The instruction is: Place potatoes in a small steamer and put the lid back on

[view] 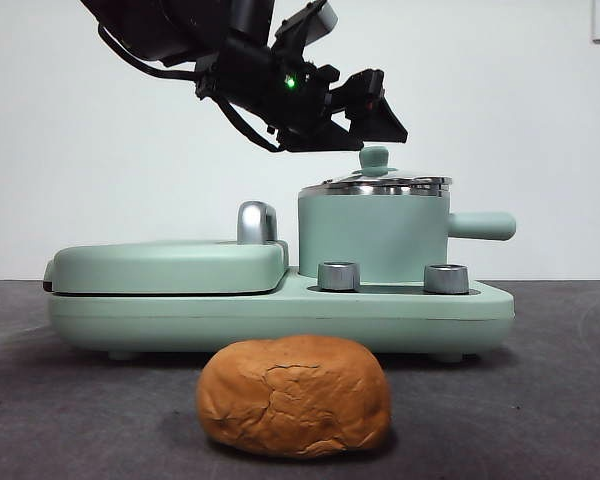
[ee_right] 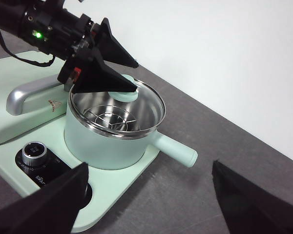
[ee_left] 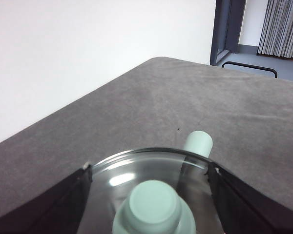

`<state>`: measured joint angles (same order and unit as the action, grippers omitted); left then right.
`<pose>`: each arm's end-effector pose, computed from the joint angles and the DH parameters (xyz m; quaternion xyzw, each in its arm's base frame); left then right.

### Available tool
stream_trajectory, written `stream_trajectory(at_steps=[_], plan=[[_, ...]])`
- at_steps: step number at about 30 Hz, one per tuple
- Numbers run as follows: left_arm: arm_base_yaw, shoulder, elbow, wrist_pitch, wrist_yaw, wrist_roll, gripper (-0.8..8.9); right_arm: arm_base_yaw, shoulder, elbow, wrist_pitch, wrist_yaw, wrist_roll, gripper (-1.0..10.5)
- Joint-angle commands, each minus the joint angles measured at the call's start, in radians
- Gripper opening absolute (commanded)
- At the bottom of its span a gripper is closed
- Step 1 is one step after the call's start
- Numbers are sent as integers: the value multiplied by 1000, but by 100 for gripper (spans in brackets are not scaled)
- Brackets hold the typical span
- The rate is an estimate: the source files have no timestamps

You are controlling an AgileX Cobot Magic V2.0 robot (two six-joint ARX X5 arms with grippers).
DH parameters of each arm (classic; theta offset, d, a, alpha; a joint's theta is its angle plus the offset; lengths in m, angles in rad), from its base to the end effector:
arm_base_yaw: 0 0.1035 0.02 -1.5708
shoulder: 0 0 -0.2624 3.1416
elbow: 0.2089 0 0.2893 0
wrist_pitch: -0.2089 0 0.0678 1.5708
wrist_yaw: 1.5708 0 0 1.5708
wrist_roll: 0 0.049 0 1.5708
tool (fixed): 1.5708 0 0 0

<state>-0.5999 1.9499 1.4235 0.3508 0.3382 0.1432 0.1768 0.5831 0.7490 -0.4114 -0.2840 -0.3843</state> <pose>0.4070 -0.2981 0.2370 0.0750 0.0545 -0.4554 0.8855 0.1763 0.0454 0.3260 -0.1781 0.0767 0.2458 0.9497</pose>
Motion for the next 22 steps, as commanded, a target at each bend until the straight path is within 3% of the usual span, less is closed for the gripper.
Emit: stream_trajectory(at_steps=[1,15,19,22], plan=[[-8,38,28,13,-3,13,366,4,3,12,6,3,18,401],[-7,71,28,41,-9,0,362,4,3,12,6,4,18,401],[-7,71,29,46,-9,0,220,4,3,12,5,4,18,401],[-6,71,29,41,-9,0,172,4,3,12,5,4,18,401]])
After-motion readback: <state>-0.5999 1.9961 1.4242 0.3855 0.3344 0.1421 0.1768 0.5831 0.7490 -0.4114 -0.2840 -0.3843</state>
